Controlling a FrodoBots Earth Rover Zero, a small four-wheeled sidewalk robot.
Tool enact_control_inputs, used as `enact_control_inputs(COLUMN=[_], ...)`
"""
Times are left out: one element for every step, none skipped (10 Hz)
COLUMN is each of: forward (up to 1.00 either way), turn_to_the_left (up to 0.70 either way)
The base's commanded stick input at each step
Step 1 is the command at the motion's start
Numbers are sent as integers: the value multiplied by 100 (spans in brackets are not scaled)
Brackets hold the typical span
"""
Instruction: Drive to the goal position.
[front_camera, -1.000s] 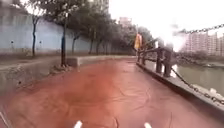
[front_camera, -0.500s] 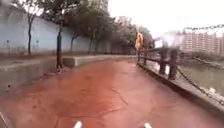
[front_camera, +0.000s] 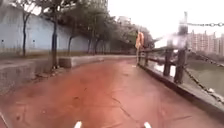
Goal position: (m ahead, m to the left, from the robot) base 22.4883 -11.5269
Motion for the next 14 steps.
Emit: enact_control_inputs(forward=[50,50,50,50,50,50,50,50,50,50,50,50,50,50], turn_to_the_left=[0,0,0,0,0,0,0,0,0,0,0,0,0,0])
